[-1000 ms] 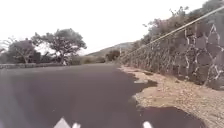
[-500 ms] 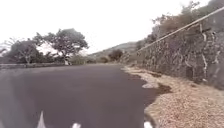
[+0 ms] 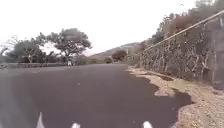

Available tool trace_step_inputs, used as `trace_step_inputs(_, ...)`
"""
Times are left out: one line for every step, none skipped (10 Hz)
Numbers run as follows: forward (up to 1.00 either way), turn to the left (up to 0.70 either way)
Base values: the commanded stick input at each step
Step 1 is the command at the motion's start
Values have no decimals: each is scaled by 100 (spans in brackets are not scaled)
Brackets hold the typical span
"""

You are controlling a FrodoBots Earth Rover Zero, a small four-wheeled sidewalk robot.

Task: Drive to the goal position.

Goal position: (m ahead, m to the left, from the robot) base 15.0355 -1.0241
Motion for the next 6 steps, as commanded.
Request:
trace_step_inputs(100, -19)
trace_step_inputs(100, -14)
trace_step_inputs(100, -8)
trace_step_inputs(100, -18)
trace_step_inputs(100, 0)
trace_step_inputs(100, 0)
